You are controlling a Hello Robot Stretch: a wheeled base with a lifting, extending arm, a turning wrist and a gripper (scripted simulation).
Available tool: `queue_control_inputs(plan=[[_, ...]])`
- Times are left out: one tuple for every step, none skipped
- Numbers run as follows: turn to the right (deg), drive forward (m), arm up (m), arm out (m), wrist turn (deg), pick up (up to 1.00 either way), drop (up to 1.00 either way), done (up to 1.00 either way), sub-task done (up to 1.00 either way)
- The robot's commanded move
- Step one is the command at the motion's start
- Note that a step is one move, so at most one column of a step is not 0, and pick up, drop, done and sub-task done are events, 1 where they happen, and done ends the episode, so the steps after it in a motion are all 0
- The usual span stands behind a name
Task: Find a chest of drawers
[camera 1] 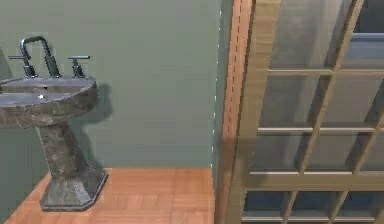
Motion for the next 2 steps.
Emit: queue_control_inputs(plan=[[45.0,0.0,0.0,0.0,0.0,0.0,0.0,0.0,0.0],[39.0,0.0,0.0,0.0,0.0,0.0,0.0,0.0,0.0]])
